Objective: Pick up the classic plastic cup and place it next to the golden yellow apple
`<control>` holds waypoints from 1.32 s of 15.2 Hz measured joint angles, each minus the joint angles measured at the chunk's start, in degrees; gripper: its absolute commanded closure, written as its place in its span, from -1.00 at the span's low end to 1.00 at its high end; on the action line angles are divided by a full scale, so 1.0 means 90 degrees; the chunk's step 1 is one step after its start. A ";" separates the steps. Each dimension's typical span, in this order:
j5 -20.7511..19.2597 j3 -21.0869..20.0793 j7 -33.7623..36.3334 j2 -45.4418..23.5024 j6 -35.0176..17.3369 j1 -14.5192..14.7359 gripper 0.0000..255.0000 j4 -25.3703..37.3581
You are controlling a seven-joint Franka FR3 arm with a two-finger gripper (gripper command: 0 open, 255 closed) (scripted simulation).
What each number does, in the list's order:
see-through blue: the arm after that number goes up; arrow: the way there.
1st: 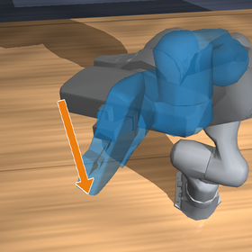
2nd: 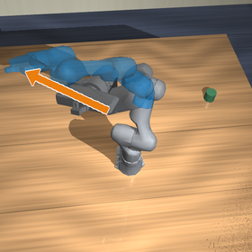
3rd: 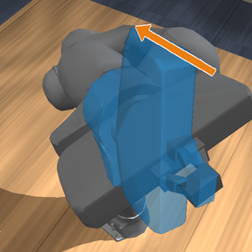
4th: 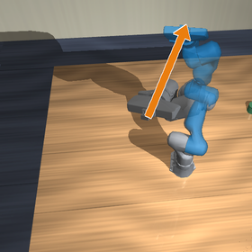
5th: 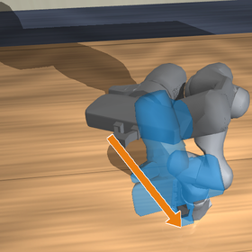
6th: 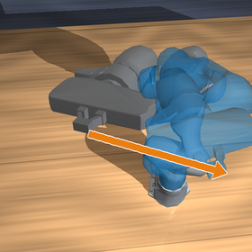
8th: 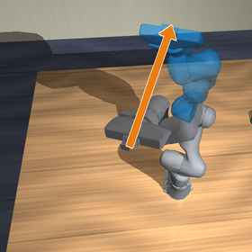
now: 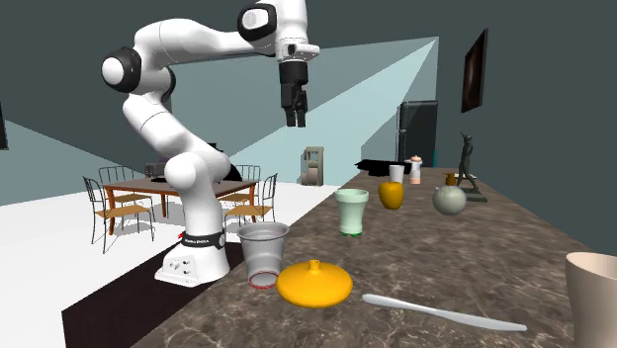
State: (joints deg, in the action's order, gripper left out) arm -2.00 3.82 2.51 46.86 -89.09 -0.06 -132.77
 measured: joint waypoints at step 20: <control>-0.1442 0.2615 -0.2332 -0.0457 -0.2218 -0.0764 -1.00 -0.1827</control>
State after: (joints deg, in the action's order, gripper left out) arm -14.98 27.35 -18.48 42.74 -109.05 -6.93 -149.21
